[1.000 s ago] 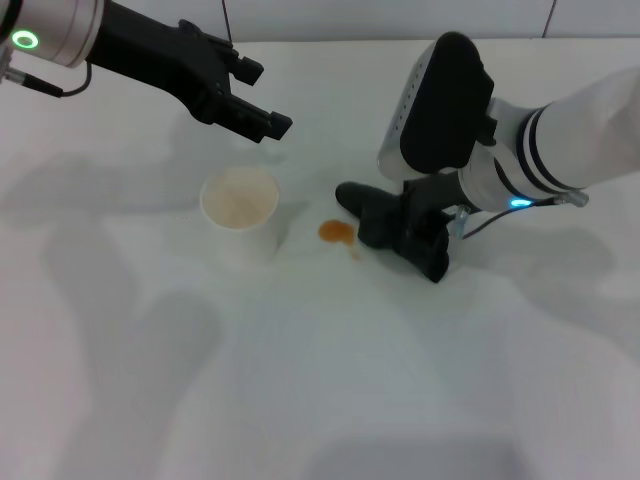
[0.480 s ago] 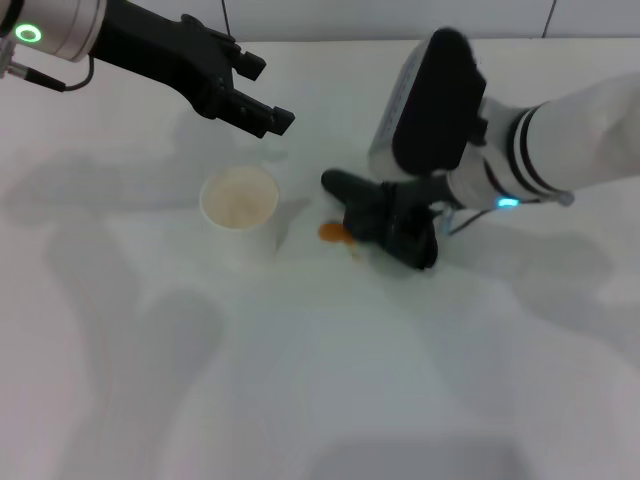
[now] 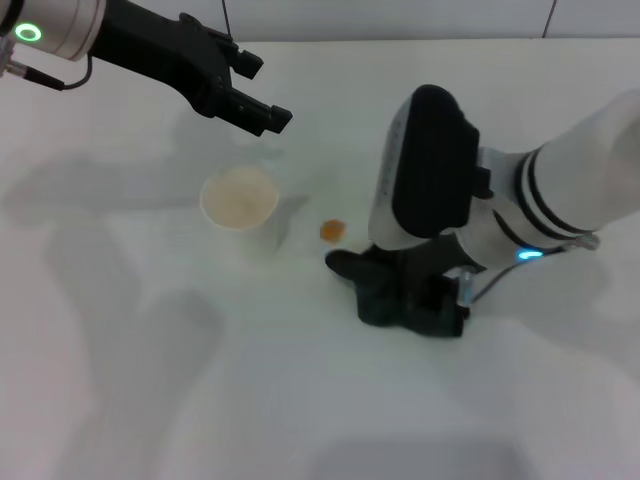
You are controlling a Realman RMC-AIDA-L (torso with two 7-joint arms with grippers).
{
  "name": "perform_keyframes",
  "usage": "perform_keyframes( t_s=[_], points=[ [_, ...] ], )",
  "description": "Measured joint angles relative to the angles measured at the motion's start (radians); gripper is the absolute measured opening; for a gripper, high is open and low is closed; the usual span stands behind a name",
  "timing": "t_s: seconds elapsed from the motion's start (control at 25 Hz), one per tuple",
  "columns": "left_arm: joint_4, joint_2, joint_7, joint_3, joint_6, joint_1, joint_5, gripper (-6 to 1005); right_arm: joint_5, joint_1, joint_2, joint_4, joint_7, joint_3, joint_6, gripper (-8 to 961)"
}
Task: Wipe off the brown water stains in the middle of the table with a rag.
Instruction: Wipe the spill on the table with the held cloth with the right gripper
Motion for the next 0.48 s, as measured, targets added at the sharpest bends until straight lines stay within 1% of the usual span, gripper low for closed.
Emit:
perform_keyframes(
  t_s=[0.16,0.24,0.32,0.48],
  points=[
    [0.0,0.0,0.0,0.0,-0.007,0.0,0.0,861,0.009,-0.029,-0.002,-0.063,-0.014,0.03,-0.092,72],
    [0.0,0.0,0.0,0.0,-0.007,0.0,0.0,861,0.011,-0.038,-0.001,-0.074,-0.024,0.034,-0.097,72],
    [0.0,0.0,0.001,0.0,-0.007,-0.001,0.0,861,0.009,-0.042,0.0,-0.069,-0.025,0.035,-0.073,72],
    [0.0,0.0,0.001,0.0,-0.007,-0.003,0.0,861,-0.005,-0.047,0.001,-0.027,-0.024,0.035,0.038,72]
  ],
)
